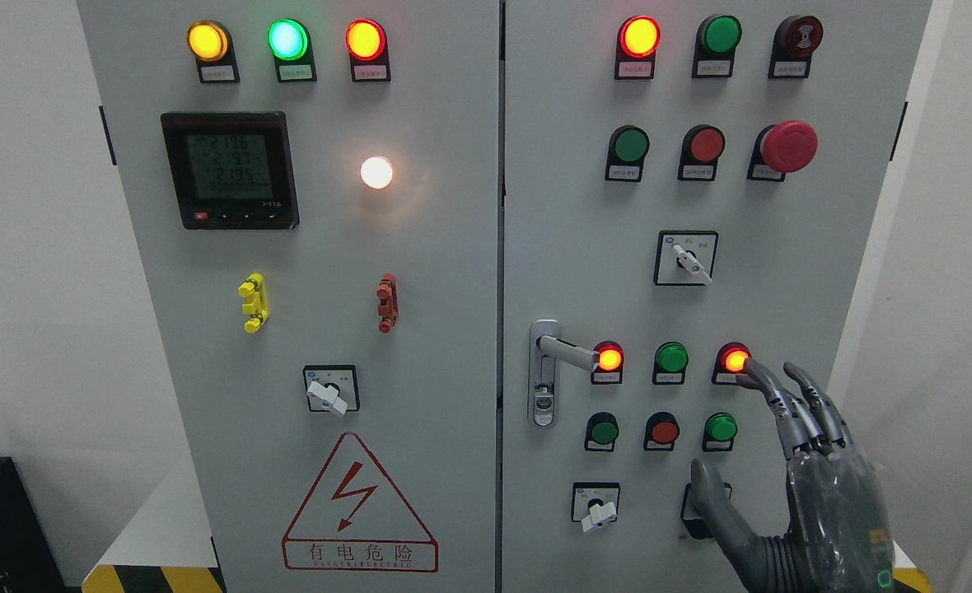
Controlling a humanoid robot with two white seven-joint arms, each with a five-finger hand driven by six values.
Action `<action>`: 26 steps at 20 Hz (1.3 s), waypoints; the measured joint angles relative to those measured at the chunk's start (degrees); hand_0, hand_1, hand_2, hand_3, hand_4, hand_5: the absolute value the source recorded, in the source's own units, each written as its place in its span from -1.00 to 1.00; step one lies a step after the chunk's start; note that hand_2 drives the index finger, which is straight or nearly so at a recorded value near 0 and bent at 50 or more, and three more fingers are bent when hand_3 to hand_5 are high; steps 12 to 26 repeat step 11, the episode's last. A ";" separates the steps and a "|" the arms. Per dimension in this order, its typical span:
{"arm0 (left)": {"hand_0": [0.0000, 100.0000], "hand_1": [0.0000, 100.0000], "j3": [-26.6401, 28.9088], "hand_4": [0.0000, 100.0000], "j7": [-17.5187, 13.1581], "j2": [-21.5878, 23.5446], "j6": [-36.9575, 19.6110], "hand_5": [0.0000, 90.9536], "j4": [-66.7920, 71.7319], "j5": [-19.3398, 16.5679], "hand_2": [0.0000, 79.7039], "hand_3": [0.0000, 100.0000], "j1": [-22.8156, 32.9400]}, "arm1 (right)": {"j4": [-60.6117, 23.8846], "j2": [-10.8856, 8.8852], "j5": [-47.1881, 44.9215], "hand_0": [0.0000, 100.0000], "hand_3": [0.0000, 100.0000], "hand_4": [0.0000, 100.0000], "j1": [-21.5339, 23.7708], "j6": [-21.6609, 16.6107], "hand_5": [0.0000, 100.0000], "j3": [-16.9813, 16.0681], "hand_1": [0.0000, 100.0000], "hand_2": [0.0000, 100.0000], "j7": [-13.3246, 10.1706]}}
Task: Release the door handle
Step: 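Open the right hand and withdraw it away from the handle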
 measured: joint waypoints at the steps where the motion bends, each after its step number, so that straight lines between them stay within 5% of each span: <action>1: -1.00 -1.00 0.00 -0.75 0.00 0.00 0.00 -1.00 0.00 0.00 -0.92 -0.66 0.00 | -0.09 -0.14 -0.21 -0.17 -1.00 -1.00 0.00 -0.20 -1.00 -0.19 -0.67 -1.00 -0.06; 8: -1.00 -1.00 0.00 -0.75 0.00 0.00 0.01 -1.00 0.00 0.00 -0.92 -0.65 0.00 | -0.59 0.42 -0.62 -0.19 -1.00 -1.00 -0.24 -3.59 -1.00 -1.17 -0.66 -1.00 0.25; 26: -1.00 -1.00 0.00 -0.75 0.00 0.00 0.03 -1.00 0.00 0.00 -0.92 -0.65 0.00 | -0.71 0.86 -0.52 -0.18 -1.00 -1.00 -0.42 -3.90 -1.00 -1.42 -0.66 -1.00 0.50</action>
